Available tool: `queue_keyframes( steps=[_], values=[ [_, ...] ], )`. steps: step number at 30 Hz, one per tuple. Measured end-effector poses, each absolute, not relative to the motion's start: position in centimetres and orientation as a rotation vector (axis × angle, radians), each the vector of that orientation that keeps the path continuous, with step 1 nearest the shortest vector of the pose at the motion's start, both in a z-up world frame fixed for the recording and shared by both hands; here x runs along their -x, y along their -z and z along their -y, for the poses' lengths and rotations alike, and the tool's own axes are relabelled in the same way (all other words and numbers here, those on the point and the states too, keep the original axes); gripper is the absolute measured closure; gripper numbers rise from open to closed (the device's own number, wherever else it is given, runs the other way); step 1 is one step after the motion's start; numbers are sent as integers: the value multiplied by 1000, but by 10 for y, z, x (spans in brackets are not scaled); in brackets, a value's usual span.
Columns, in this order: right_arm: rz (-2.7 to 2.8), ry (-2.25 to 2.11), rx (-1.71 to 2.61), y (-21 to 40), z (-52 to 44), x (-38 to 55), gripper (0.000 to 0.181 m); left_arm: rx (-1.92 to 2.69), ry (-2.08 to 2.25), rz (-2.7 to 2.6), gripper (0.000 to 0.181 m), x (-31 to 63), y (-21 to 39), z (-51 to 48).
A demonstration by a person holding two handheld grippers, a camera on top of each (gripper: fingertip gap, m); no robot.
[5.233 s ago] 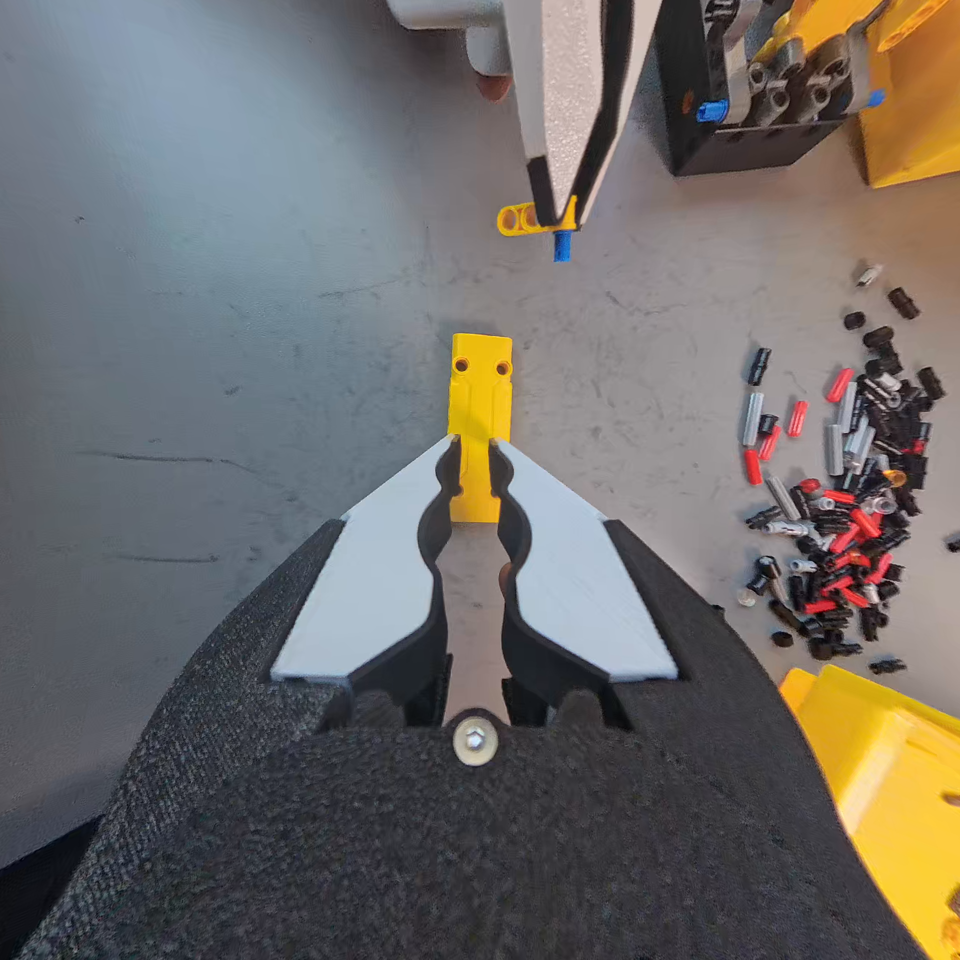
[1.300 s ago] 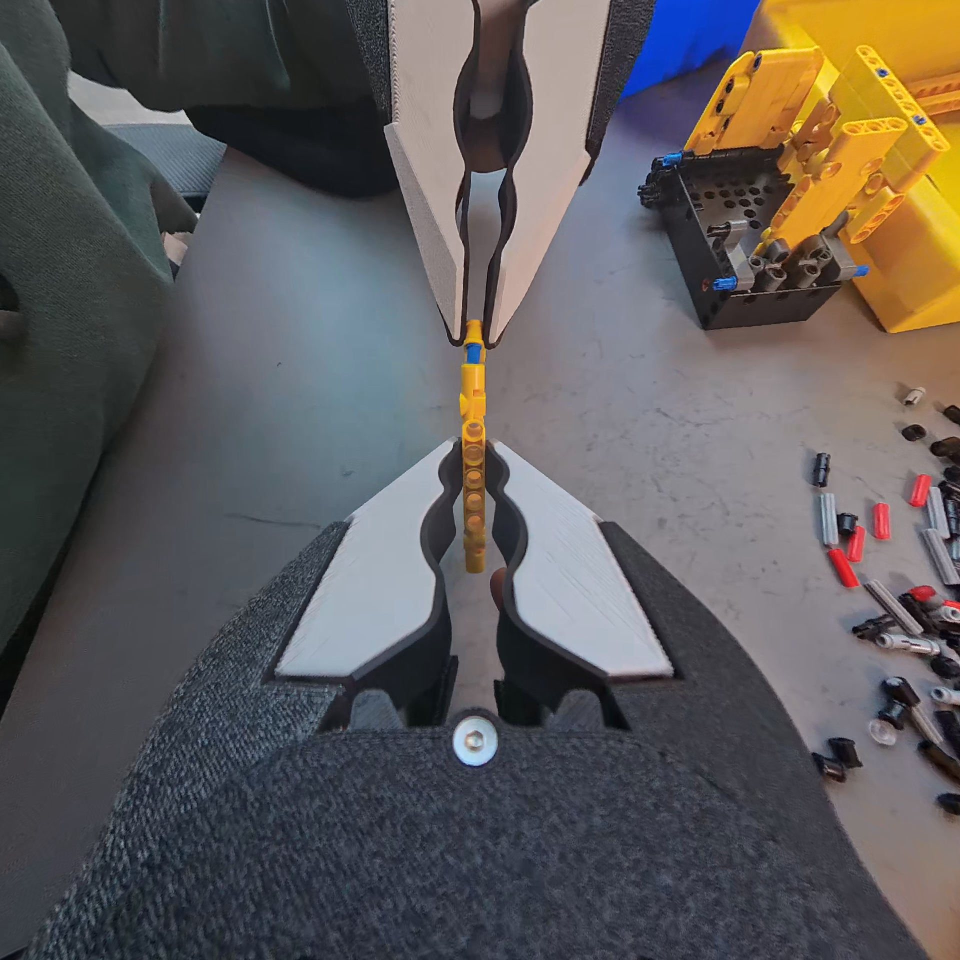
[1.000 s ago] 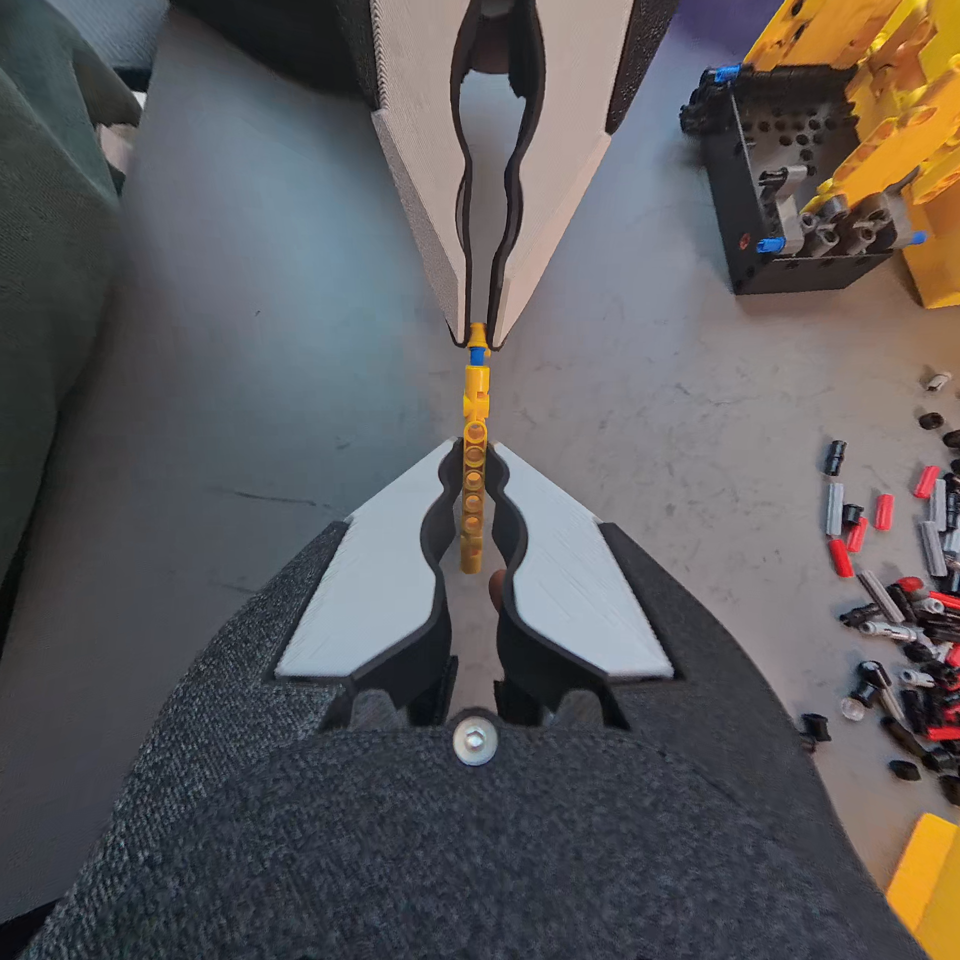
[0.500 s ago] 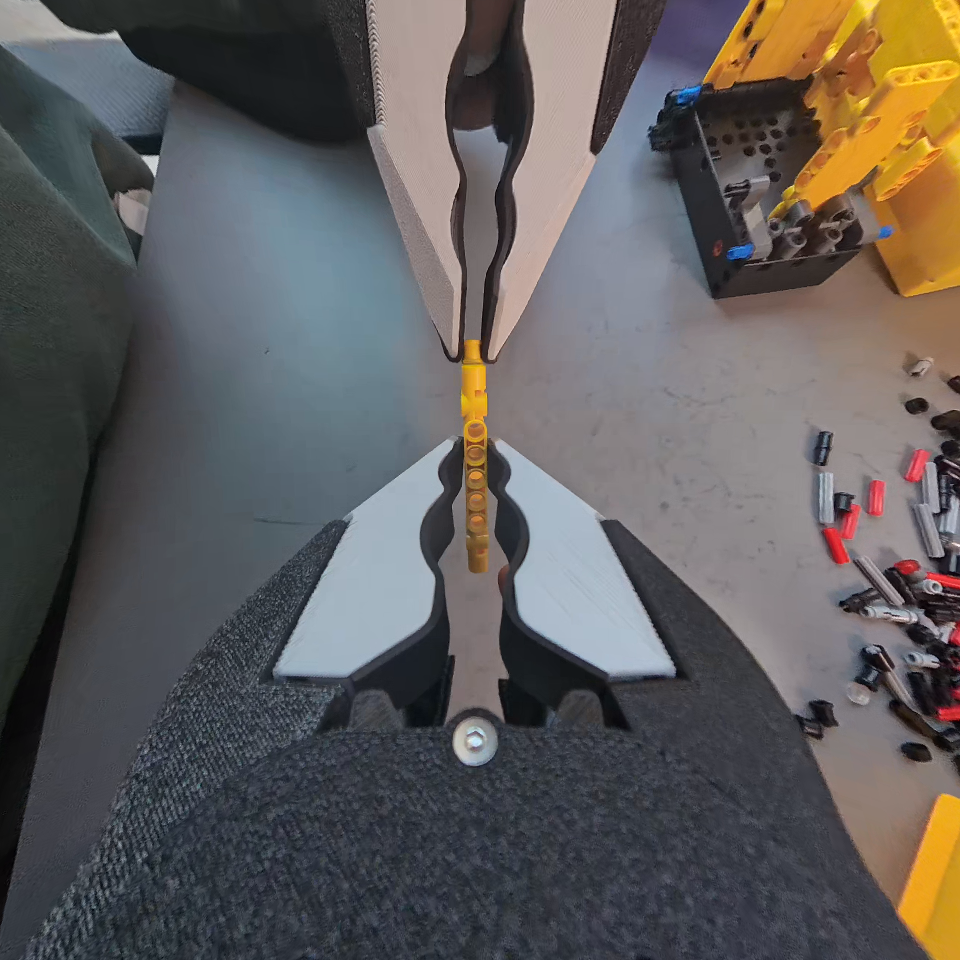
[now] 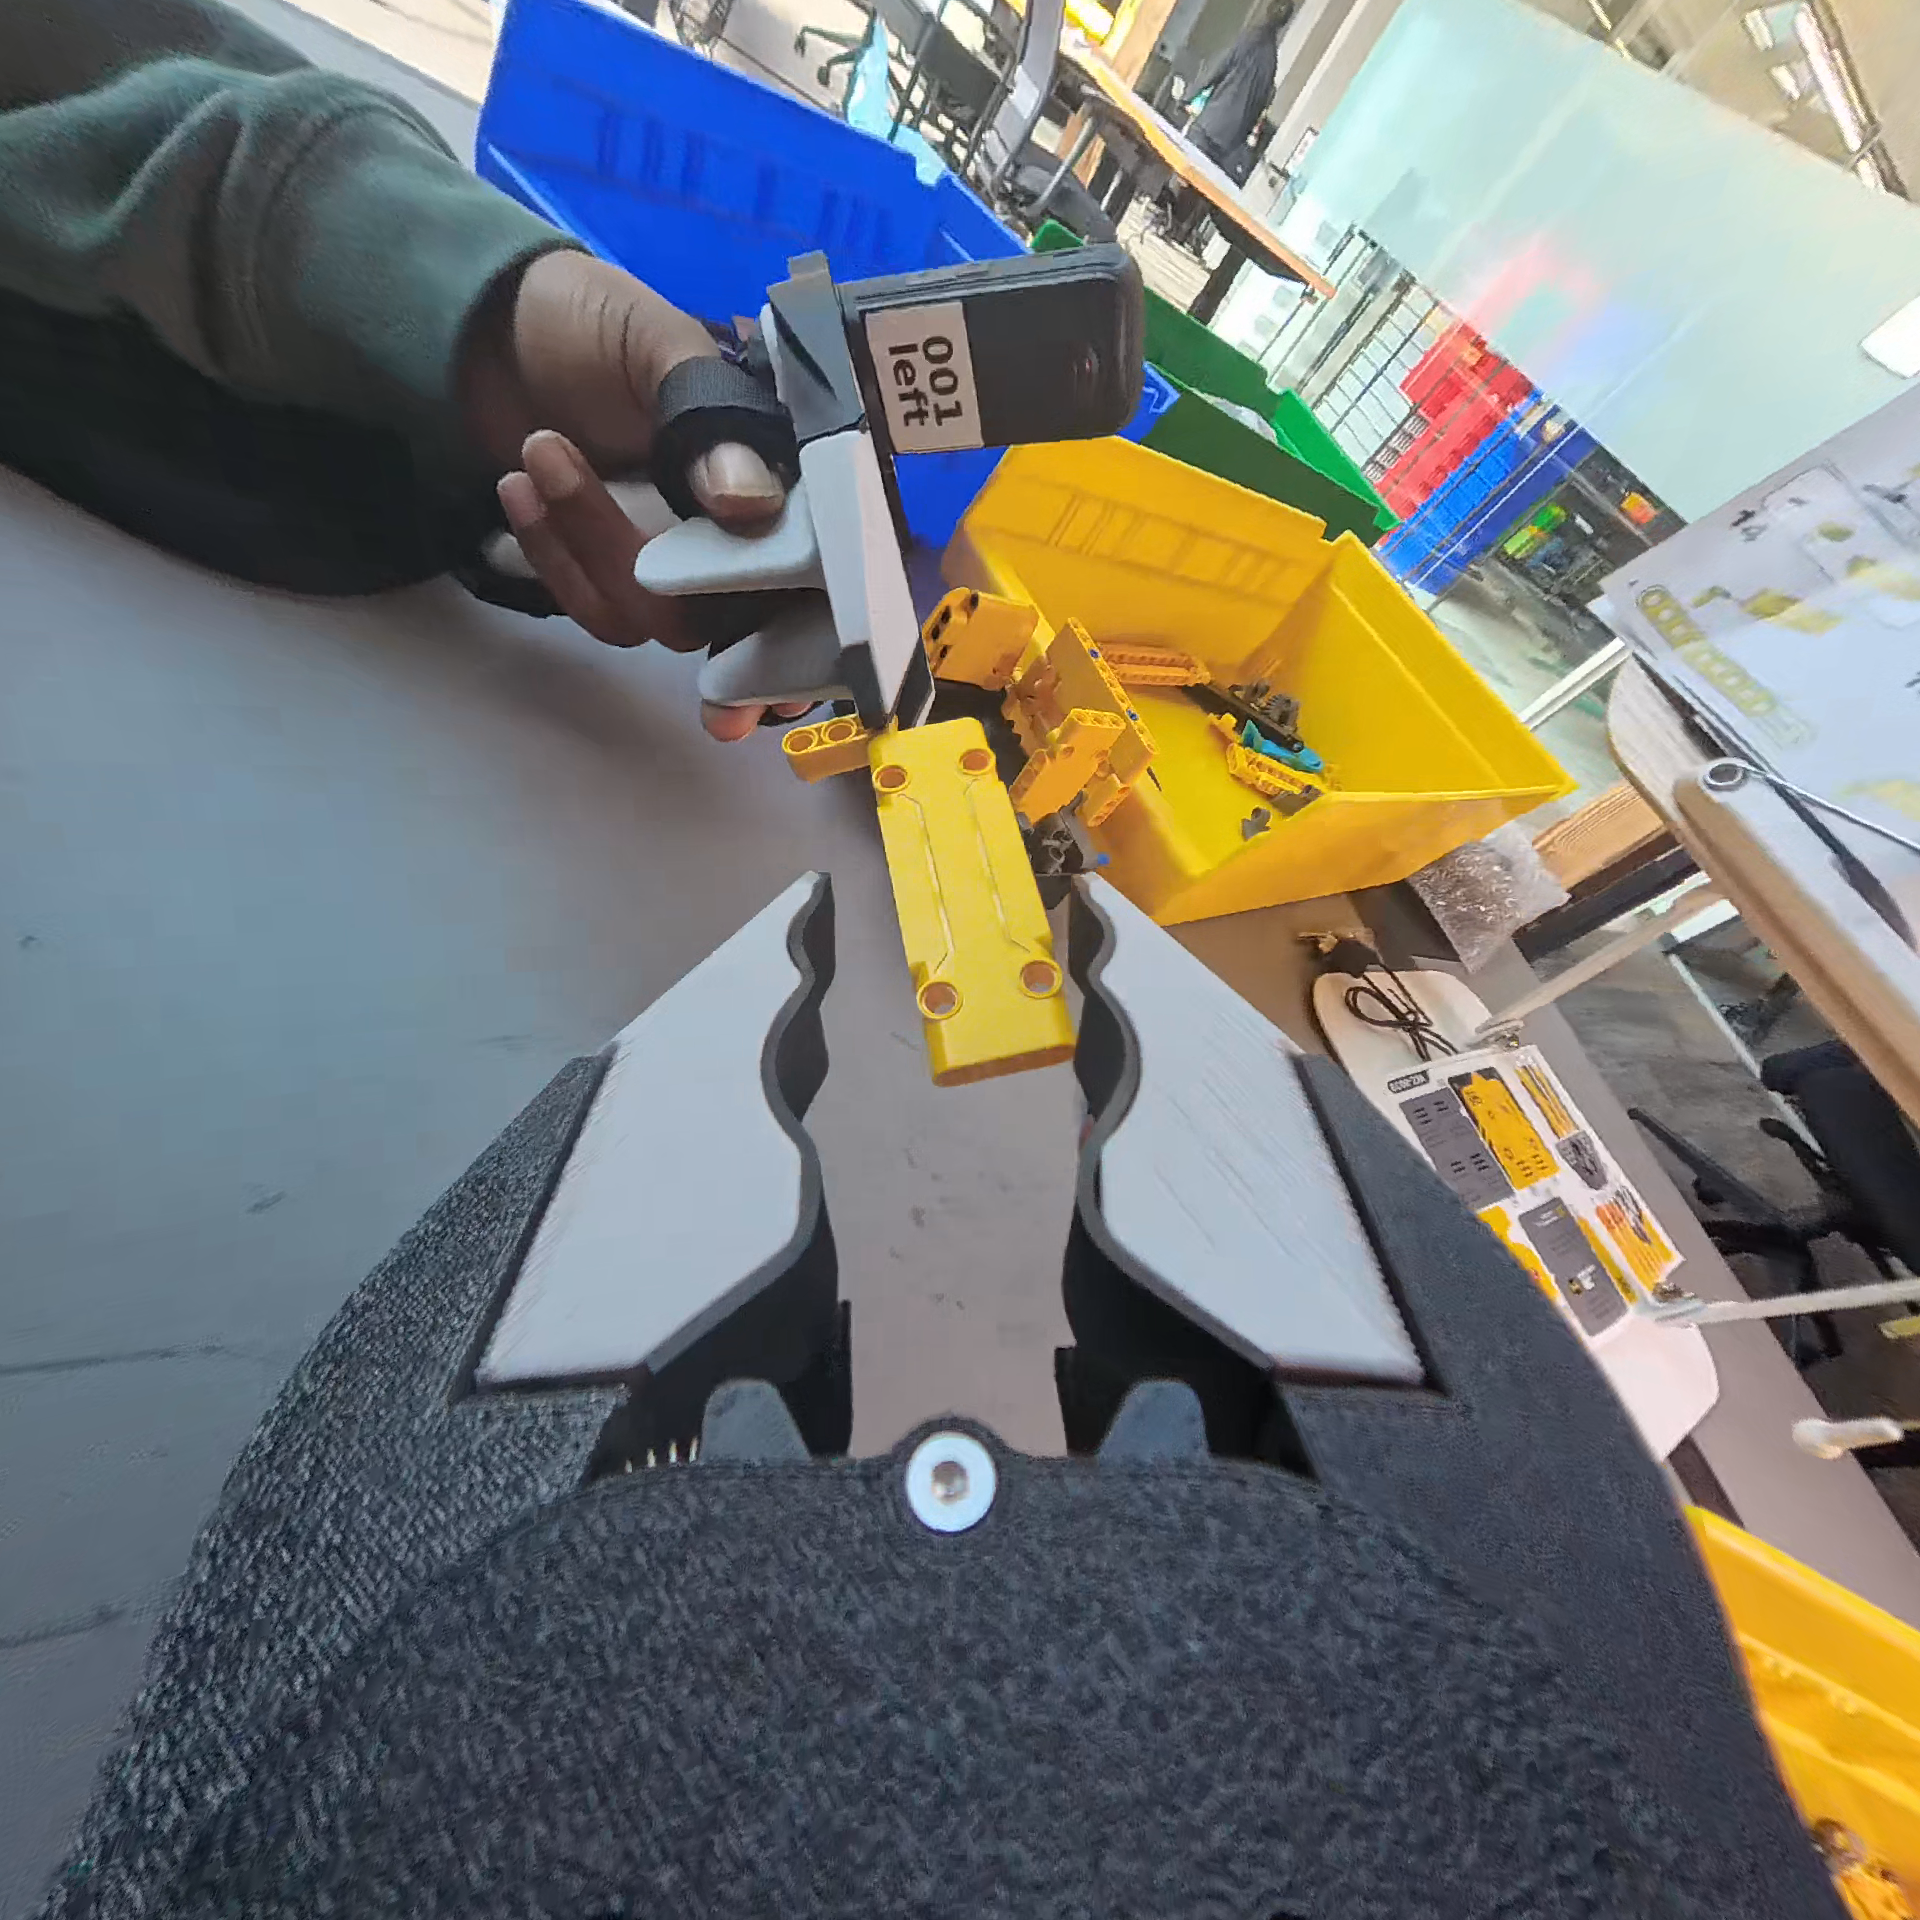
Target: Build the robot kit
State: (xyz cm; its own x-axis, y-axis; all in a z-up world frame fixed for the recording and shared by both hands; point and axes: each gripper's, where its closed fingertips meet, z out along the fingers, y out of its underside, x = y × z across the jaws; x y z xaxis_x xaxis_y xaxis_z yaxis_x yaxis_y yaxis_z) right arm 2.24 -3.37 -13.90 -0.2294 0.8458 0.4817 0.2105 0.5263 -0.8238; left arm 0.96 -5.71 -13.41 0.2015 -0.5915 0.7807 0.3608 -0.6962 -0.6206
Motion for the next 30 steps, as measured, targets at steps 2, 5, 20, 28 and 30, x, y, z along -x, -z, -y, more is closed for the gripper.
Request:
queue_keyframes(
  steps=[2,5,20,28,30],
  values=[
    [1748,-771,861,139,37,-22,154,1732,1607,-209,176,-11,136,57],
    [1774,-810,865,140,40,-25,155,1748,1591,-221,175,-13,140,57],
    [1767,-793,842,156,45,-26,155,1810,1434,-347,174,-24,150,58],
    [1765,-770,811,155,46,-29,167,1907,1434,-267,175,-19,168,53],
    [1795,-773,841,160,44,-31,181,1910,1432,-263,175,-19,171,52]
  ],
)
